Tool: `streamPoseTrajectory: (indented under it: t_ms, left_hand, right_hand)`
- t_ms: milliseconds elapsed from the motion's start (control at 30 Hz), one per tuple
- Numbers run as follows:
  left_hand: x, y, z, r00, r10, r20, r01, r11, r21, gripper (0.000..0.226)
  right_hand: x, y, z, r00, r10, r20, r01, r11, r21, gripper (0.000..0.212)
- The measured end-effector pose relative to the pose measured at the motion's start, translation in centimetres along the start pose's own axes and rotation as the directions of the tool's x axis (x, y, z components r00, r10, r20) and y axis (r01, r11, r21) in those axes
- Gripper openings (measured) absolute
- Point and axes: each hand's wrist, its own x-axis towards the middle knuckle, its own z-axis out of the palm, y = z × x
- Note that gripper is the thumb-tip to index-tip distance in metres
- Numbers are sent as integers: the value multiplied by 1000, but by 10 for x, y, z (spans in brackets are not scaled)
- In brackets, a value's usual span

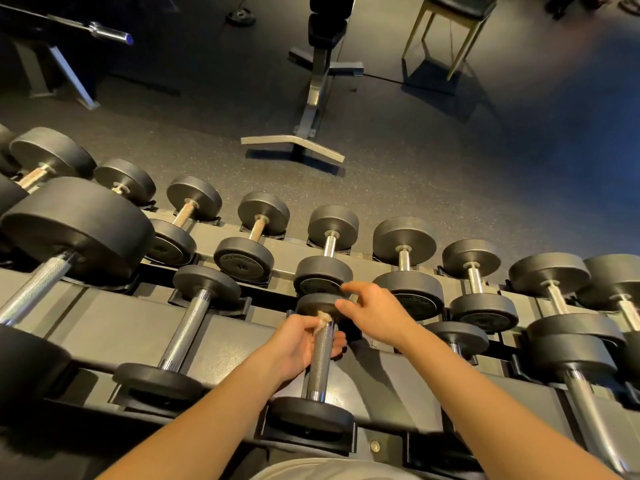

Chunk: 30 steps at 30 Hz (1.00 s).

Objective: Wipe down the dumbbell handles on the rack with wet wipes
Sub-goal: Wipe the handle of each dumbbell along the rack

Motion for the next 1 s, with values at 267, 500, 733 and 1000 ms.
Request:
streamPoseTrajectory:
  t_ms: [267,500,733,1000]
  left_hand:
    - [-5,-1,18,989,-8,-149,32,987,160,36]
    - [9,-14,2,960,257,-112,-143,793,593,35]
    - [-4,-11,-6,976,219,-13,-201,919,338,26]
    - [-23,-5,-23,983,179,37,-142,621,771,17]
  right_hand:
    - [6,4,1,994,-3,108,-5,997,76,28]
    - [9,6,-1,990,0,142,-10,997,73,28]
    - [7,5,0,991,-12,134,5,999,54,30]
    - [7,7,2,992,-6,123,-4,997,77,28]
